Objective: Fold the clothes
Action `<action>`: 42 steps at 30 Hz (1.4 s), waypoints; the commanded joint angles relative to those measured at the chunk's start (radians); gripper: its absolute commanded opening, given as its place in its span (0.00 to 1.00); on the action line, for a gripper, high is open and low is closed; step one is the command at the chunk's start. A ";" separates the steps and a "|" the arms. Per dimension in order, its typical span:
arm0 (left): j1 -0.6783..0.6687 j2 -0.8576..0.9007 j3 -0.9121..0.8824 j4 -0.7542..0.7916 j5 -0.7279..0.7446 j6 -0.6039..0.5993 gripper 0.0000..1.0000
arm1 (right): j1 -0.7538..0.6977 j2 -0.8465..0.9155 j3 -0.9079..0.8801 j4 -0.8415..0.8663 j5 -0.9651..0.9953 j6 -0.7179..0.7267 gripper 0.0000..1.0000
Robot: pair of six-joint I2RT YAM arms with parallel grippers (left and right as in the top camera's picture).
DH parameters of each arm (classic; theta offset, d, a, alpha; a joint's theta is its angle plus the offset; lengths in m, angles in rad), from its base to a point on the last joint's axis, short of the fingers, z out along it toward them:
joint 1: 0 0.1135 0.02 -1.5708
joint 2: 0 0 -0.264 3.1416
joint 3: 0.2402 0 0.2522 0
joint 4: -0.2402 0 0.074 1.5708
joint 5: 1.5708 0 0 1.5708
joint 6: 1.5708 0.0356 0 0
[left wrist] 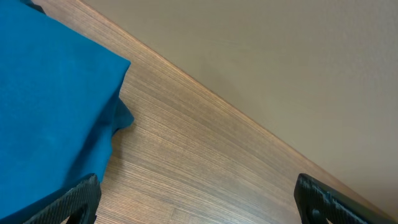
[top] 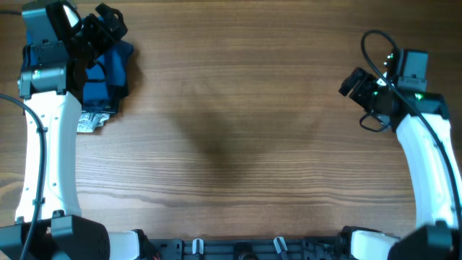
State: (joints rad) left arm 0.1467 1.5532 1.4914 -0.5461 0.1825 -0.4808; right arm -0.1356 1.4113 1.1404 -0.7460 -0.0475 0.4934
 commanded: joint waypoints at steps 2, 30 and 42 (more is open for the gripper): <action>0.001 0.004 -0.001 0.002 -0.013 0.002 1.00 | 0.017 -0.258 -0.003 0.005 0.087 0.004 1.00; 0.001 0.004 -0.001 0.002 -0.013 0.002 1.00 | 0.232 -1.408 -1.103 0.865 0.182 -0.270 1.00; 0.001 0.004 -0.001 0.002 -0.013 0.002 1.00 | 0.233 -1.407 -1.116 0.723 0.162 -0.400 1.00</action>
State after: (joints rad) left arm 0.1467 1.5539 1.4914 -0.5465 0.1795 -0.4808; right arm 0.0975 0.0170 0.0368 -0.0235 0.1341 0.1196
